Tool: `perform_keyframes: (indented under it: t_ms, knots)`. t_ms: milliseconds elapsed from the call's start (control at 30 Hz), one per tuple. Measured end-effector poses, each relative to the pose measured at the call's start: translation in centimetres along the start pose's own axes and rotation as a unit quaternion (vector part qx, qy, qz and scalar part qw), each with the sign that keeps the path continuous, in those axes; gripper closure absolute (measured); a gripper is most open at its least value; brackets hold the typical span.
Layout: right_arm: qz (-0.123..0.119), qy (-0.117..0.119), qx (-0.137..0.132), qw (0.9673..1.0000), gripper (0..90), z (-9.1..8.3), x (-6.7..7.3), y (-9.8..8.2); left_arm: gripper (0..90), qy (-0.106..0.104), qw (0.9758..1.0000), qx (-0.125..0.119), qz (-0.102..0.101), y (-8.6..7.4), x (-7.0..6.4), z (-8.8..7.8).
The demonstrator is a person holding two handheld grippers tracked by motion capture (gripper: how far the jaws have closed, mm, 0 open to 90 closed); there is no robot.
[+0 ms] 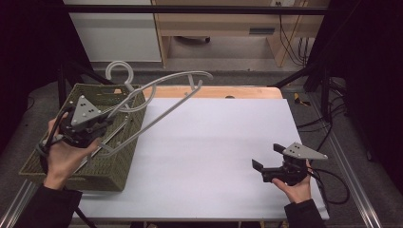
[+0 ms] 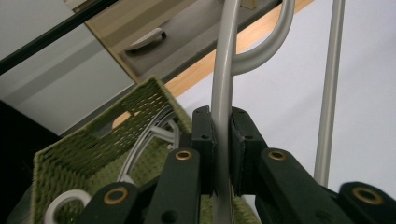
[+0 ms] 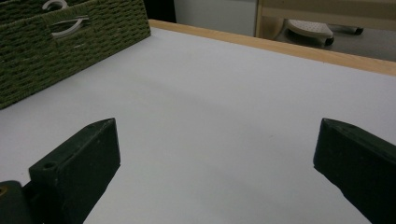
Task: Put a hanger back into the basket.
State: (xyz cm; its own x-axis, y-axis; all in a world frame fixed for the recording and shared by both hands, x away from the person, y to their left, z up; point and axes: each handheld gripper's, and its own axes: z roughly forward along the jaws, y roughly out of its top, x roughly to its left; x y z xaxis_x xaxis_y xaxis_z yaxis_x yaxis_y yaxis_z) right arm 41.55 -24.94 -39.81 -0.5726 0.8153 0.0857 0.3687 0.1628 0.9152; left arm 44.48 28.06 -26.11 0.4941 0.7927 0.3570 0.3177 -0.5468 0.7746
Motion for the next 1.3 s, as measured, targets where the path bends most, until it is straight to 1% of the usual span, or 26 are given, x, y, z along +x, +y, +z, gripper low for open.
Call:
perform_keyframes:
  t_ms: [100, 167, 300, 400, 500, 633, 700, 733, 833, 933, 1000, 1067, 1100, 1133, 1167, 1300]
  knots:
    - [0.0, -0.001, -0.003, 1.0, 0.9, -0.2, -0.1, 0.0, 81.9, 0.008, 0.9999, 0.006, -0.004, -0.5, 1.1, 0.0]
    - [0.001, -0.003, -0.005, 1.0, 0.9, -0.3, -0.2, 0.0, 81.9, 0.018, 0.9997, 0.013, -0.012, -1.0, 1.7, 0.0]
    - [0.002, -0.007, -0.003, 1.0, 0.8, -0.3, -0.2, -0.1, 81.9, 0.031, 0.9991, 0.017, -0.023, -2.0, 3.2, -0.1]
    - [0.002, -0.008, -0.002, 1.0, 0.7, -0.3, -0.3, -0.1, 81.9, 0.039, 0.9984, 0.019, -0.036, -2.9, 4.5, -0.2]
    - [0.001, -0.009, -0.001, 1.0, 0.7, -0.3, -0.3, -0.1, 81.9, 0.049, 0.9977, 0.022, -0.041, -3.8, 5.5, -0.4]
    - [0.003, -0.011, -0.002, 0.9999, 0.7, -0.4, -0.3, -0.1, 81.9, 0.061, 0.9965, 0.034, -0.047, -5.2, 7.0, -0.5]
    - [0.003, -0.007, -0.001, 1.0, 0.7, -0.4, -0.3, -0.1, 81.9, 0.068, 0.9956, 0.039, -0.051, -6.0, 7.7, -0.4]
    - [0.0, -0.01, 0.0, 1.0, 0.7, -0.3, -0.3, -0.1, 81.9, 0.07, 0.9953, 0.042, -0.052, -6.3, 8.0, -0.3]
    - [0.0, -0.01, 0.002, 0.9999, 0.7, -0.2, -0.3, -0.2, 81.8, 0.073, 0.9941, 0.055, -0.059, -7.2, 8.8, -0.1]
    - [0.001, -0.01, 0.004, 0.9999, 0.6, -0.2, -0.3, -0.2, 81.9, 0.078, 0.9928, 0.069, -0.059, -8.1, 9.4, 0.2]
    - [0.002, -0.009, 0.004, 1.0, 0.6, -0.1, -0.3, -0.2, 81.9, 0.085, 0.9921, 0.072, -0.057, -8.6, 9.8, 0.3]
    - [0.002, -0.009, 0.003, 1.0, 0.6, -0.1, -0.3, -0.2, 81.8, 0.088, 0.9916, 0.073, -0.06, -9.2, 10.3, 0.5]
    - [0.002, -0.009, 0.003, 1.0, 0.6, -0.1, -0.3, -0.2, 81.9, 0.088, 0.9916, 0.073, -0.06, -9.2, 10.3, 0.5]
    - [0.001, -0.009, 0.005, 0.9999, 0.7, -0.1, -0.3, -0.2, 81.9, 0.086, 0.9915, 0.076, -0.061, -9.5, 10.6, 0.6]
    - [0.0, -0.009, 0.005, 0.9999, 0.6, -0.1, -0.3, -0.2, 81.8, 0.087, 0.9908, 0.084, -0.062, -9.9, 10.9, 0.7]
    - [0.001, -0.009, 0.004, 1.0, 0.6, -0.1, -0.3, -0.2, 81.9, 0.094, 0.989, 0.097, -0.06, -10.6, 11.5, 0.9]
